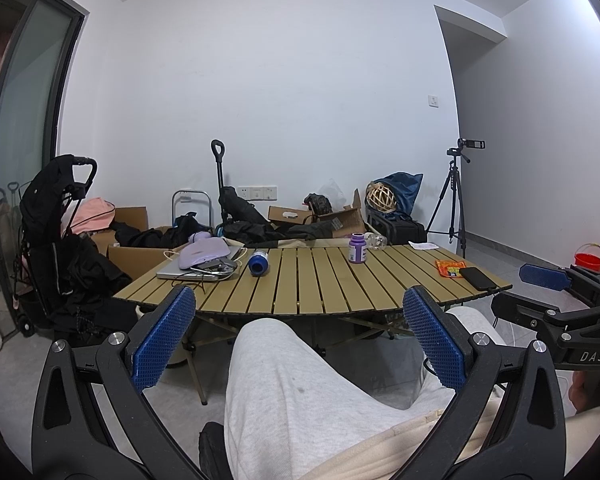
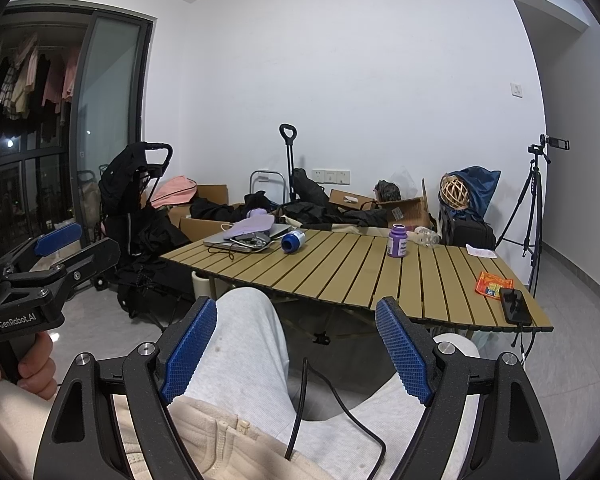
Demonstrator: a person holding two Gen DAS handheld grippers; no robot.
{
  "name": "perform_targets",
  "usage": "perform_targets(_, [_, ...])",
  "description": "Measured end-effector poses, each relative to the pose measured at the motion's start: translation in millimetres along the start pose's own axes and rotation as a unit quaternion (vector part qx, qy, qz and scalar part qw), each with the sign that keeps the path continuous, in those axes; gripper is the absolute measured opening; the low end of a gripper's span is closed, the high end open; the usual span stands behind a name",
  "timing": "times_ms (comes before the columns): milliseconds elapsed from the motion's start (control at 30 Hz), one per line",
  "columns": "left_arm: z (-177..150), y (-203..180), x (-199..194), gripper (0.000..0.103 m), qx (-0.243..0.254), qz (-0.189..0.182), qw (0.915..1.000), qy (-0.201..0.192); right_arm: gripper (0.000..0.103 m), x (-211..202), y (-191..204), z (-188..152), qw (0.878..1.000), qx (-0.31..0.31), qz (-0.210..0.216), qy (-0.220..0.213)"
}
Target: Flip cup upright
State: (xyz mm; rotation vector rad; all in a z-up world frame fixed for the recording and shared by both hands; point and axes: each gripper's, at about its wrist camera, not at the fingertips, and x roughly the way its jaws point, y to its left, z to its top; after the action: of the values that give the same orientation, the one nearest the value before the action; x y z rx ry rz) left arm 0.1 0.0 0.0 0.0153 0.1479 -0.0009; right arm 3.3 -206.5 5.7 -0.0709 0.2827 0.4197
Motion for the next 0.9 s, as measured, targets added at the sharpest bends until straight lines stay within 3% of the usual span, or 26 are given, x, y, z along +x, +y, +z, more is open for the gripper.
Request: perform_targets(900, [0.0, 0.0, 0.0, 0.103, 0.0, 0.0, 1.0, 0.0, 0.086, -2.4, -3.7, -2.4, 1.0, 0.0, 0.0, 0.0])
